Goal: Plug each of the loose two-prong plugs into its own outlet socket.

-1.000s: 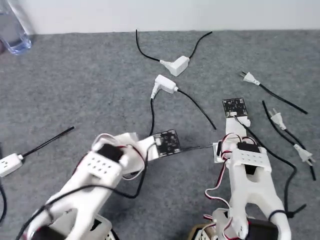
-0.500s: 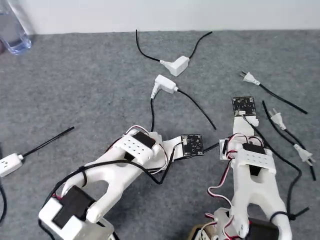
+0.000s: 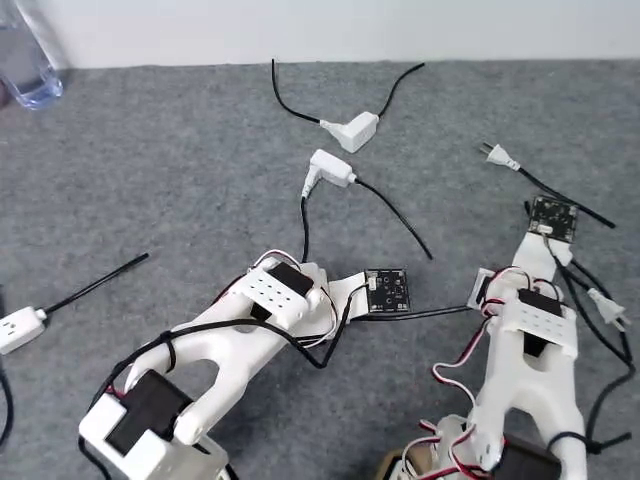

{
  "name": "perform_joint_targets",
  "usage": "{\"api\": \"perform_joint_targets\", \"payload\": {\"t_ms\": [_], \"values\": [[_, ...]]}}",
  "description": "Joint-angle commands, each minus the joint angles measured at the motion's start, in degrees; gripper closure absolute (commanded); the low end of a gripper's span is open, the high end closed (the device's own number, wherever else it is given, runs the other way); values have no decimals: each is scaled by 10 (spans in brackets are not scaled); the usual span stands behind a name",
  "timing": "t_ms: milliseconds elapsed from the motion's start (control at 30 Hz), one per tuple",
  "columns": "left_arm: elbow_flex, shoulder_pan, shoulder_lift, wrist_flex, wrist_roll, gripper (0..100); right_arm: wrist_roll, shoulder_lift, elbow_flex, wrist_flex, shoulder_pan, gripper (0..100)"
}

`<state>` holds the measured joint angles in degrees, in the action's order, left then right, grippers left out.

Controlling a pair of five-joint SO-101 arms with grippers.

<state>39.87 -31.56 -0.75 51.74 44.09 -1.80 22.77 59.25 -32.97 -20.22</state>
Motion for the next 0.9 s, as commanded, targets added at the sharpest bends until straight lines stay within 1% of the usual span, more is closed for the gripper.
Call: {"api": "perform_joint_targets", "payload": {"t_ms": [0,67,233,367,467,667,867], "values": [[-20,-5,4,9,-5,983,-7,15,-32,9,7,608],[-20,-3,4,18,-7,951,-7,15,-32,9,7,608],[-22,-1,4,33,-7,821,-7,15,-32,10,7,608],[-63,-1,4,55,-7,756,-7,14,-32,10,7,608],[-114,-5,4,107,-7,739,-7,14,-32,10,7,608],[-241,-1,4,218,-7,739,-7,14,-32,10,7,608],[-399,5,5,353,-18,742,-7,14,-32,11,7,608]]}}
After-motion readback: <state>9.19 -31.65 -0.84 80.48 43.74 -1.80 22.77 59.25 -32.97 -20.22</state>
